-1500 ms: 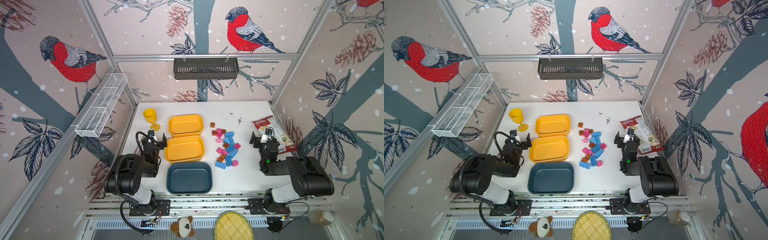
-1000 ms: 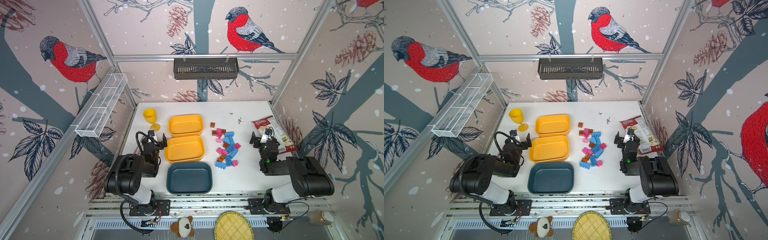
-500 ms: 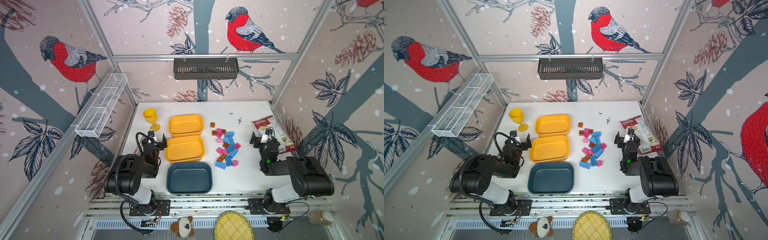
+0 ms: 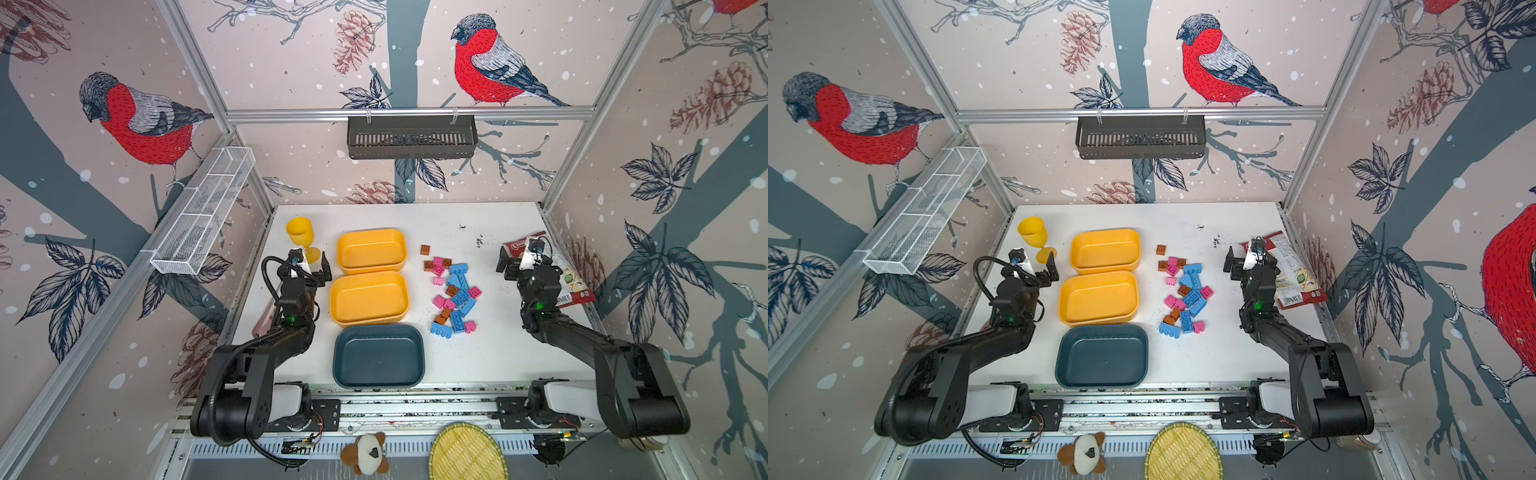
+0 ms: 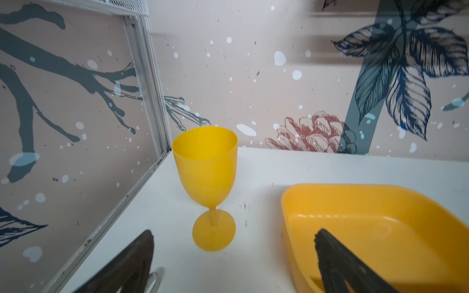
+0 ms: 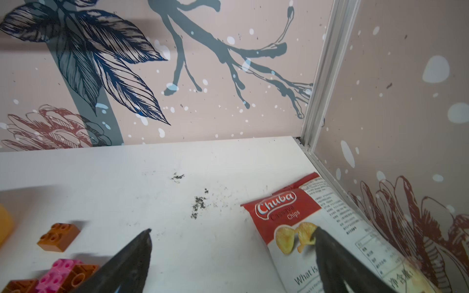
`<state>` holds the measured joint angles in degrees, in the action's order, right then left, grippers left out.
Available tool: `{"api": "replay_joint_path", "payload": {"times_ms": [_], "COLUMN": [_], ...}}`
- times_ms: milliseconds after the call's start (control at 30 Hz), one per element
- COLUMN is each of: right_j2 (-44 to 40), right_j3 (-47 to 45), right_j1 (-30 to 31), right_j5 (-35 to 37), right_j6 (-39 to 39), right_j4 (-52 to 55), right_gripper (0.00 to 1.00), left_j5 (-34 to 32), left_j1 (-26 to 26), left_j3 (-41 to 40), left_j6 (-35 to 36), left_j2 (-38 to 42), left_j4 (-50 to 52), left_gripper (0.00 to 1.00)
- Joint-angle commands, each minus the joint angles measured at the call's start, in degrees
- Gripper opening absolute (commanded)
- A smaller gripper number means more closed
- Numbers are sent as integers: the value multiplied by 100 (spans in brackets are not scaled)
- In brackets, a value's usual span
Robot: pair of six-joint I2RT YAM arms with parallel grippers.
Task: Sort the legos into containers by color
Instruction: Pick up the lego from the top-center of the table.
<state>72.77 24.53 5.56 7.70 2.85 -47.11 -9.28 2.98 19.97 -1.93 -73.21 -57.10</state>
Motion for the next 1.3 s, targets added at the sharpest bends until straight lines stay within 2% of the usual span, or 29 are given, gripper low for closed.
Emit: {"api": "replay_joint_path", "payload": {"times_ms": [0, 200, 400, 533, 767, 1000, 1267], "right_j2": [-75, 195, 1205, 2050, 3395, 4662, 5434], "right_j3": [510, 1711, 2972, 3835, 5105, 6300, 6953], "right_j1": [178, 653, 1208, 1692, 2293, 2563, 2687], "right_j5": [-118, -507, -429, -5, 389, 908, 1179], "right_j6": [207, 876, 1765, 2281, 3045, 3457, 3617], "right_j4": [1298, 2922, 4235, 4884, 5245, 5710, 6019], "right_gripper": [99, 99, 99, 99, 99, 95, 78], "left_j5": [-48, 1074, 2077, 2836, 3737, 4127, 4105], "left_j1": [9, 39, 36, 52, 53, 49, 46], "left_j3": [580, 1938, 2678, 2810, 2919, 2717, 2627], "left_j6": [-635, -1419, -2096, -2391, -2525, -2667, -2626], "left_j2": [231, 165, 14, -10, -72, -84, -45], "left_j4": [1608, 3819, 5253, 5548, 5803, 5671, 5667], "left_gripper": [98, 98, 97, 97, 96, 96, 96]}}
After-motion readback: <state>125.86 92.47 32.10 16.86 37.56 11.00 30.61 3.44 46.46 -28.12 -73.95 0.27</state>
